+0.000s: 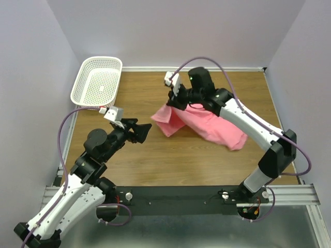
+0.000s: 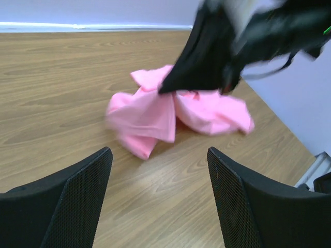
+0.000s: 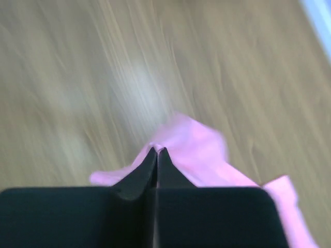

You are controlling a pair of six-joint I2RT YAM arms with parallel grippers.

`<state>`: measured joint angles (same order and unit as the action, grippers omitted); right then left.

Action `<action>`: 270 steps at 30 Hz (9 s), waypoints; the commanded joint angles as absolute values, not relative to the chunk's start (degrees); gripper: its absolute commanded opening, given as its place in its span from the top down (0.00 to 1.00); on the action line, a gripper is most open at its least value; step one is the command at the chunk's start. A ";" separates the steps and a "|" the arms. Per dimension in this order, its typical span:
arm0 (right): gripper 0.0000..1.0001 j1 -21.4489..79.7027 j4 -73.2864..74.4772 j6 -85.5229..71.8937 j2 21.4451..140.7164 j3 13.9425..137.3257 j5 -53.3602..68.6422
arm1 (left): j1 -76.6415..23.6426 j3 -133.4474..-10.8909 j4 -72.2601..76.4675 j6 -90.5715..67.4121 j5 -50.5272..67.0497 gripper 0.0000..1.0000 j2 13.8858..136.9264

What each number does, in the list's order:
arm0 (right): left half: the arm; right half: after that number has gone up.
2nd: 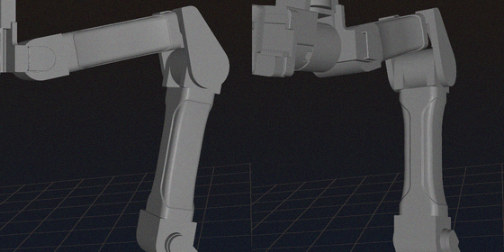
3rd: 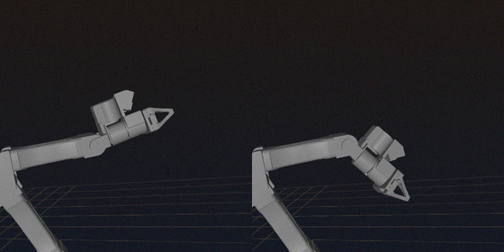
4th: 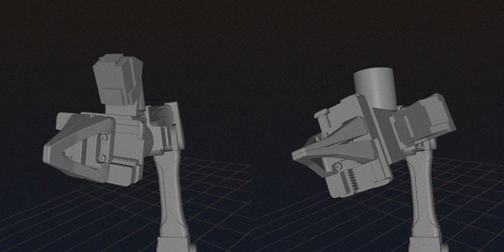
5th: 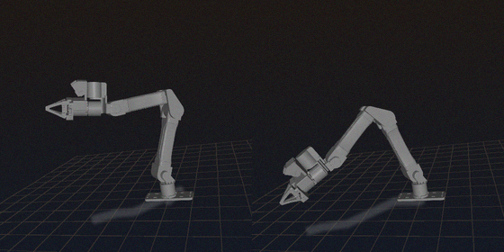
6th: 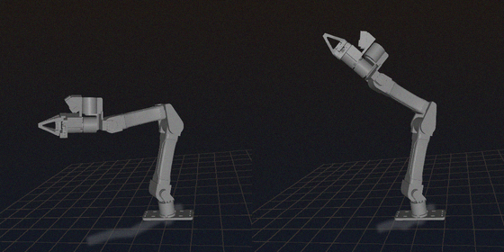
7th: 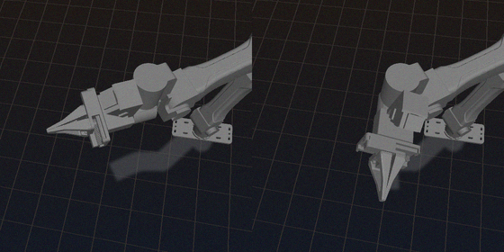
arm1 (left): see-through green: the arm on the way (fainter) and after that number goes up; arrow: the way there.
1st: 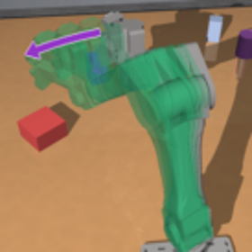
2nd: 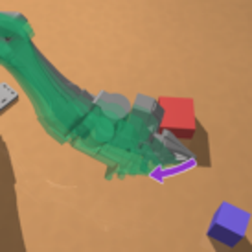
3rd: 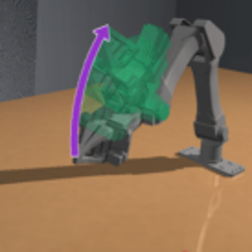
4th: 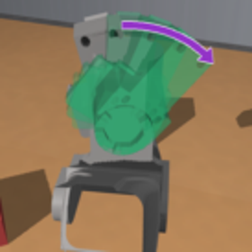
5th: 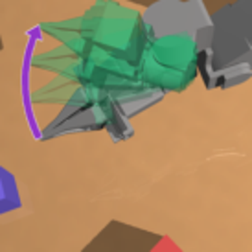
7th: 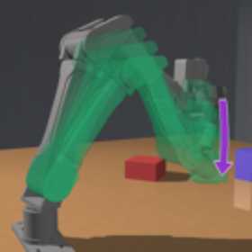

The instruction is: Fold and stack the t-shirts

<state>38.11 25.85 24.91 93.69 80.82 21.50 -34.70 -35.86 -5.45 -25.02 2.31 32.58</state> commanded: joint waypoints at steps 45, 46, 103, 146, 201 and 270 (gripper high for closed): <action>0.52 30.06 26.02 15.12 109.33 71.89 41.66 | -16.44 -25.40 4.13 -60.21 -11.34 0.18 67.92; 0.58 30.23 26.10 14.60 109.68 72.07 41.92 | -16.35 -25.84 4.22 -60.03 -11.42 0.18 68.90; 0.99 27.33 30.67 21.01 80.69 108.81 1.58 | -59.85 -56.93 16.71 -23.65 -20.56 0.33 93.93; 1.00 13.11 16.44 24.53 92.37 132.63 -14.34 | -31.30 -139.57 -11.53 -0.87 -4.84 1.00 104.50; 0.99 9.58 15.80 32.06 59.96 83.71 -2.20 | -28.91 -88.72 10.72 -16.43 22.94 1.00 87.64; 0.78 -3.87 16.87 11.32 107.59 78.42 7.30 | -35.68 -27.94 15.02 -45.27 2.02 0.26 70.13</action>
<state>-2.39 21.76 8.51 110.50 82.39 14.09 -35.75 -25.85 12.91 -46.76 1.10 67.83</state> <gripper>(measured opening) 0.073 0.749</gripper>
